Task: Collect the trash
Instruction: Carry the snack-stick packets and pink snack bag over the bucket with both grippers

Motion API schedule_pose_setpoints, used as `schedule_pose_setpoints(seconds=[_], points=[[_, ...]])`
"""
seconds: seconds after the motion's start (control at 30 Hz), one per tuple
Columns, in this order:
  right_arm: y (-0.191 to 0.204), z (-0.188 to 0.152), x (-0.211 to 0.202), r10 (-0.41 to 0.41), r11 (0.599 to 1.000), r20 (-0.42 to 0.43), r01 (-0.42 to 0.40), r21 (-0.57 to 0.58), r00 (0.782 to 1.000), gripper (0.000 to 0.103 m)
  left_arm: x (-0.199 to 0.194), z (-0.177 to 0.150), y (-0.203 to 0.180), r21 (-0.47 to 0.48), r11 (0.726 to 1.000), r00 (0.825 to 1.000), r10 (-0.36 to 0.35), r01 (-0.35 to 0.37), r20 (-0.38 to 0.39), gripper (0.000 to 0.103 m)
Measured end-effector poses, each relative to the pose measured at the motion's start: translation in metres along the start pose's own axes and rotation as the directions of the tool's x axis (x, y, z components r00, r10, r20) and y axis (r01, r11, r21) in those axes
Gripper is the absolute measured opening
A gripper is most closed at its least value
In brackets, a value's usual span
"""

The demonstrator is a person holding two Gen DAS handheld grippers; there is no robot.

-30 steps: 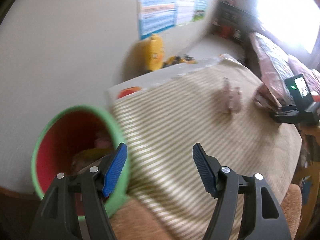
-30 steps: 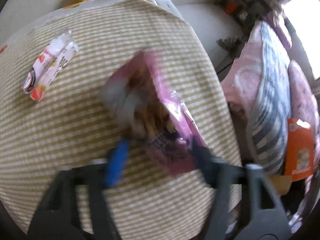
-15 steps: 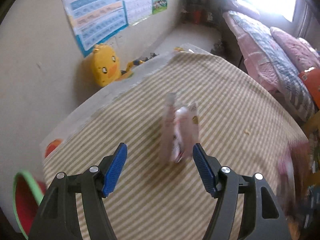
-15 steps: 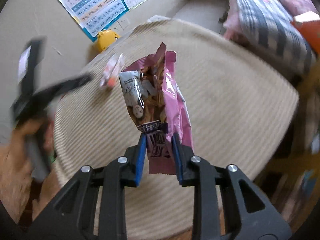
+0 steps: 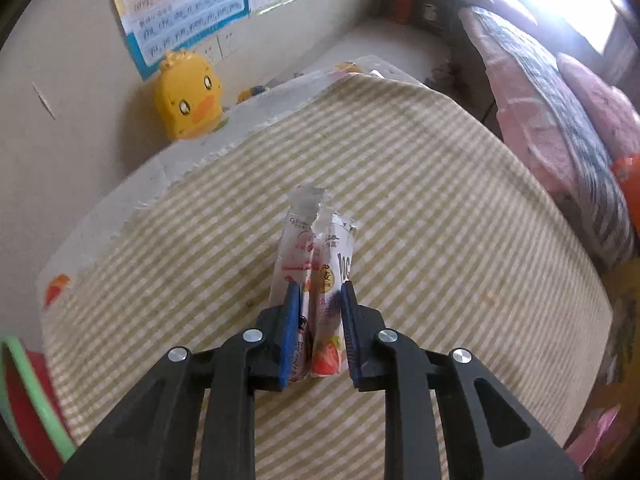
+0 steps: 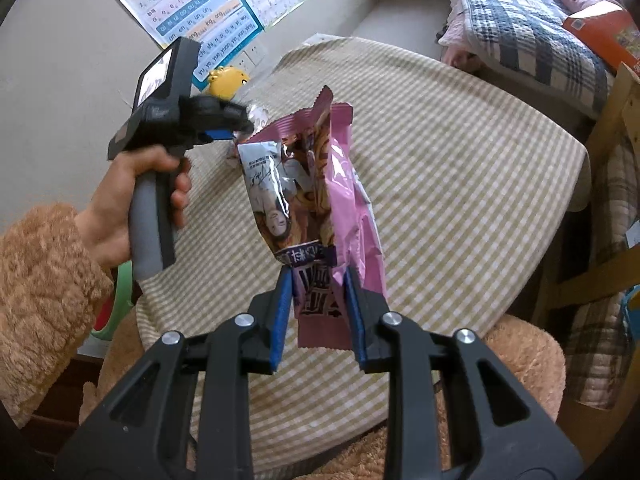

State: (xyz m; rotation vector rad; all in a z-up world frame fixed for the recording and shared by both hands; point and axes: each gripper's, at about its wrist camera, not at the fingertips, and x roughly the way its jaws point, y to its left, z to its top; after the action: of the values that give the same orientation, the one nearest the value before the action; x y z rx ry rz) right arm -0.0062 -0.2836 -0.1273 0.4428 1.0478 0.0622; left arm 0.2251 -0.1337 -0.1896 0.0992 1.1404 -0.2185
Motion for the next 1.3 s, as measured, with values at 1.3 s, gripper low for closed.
schedule_pose_setpoints(seconds=[1.3], points=[[0.106, 0.004, -0.011, 0.059, 0.987, 0.059, -0.049, -0.155, 0.997, 0.027, -0.202, -0.149, 0.118, -0.105, 0.995, 0.955, 0.03, 0.001, 0.295, 0.016]])
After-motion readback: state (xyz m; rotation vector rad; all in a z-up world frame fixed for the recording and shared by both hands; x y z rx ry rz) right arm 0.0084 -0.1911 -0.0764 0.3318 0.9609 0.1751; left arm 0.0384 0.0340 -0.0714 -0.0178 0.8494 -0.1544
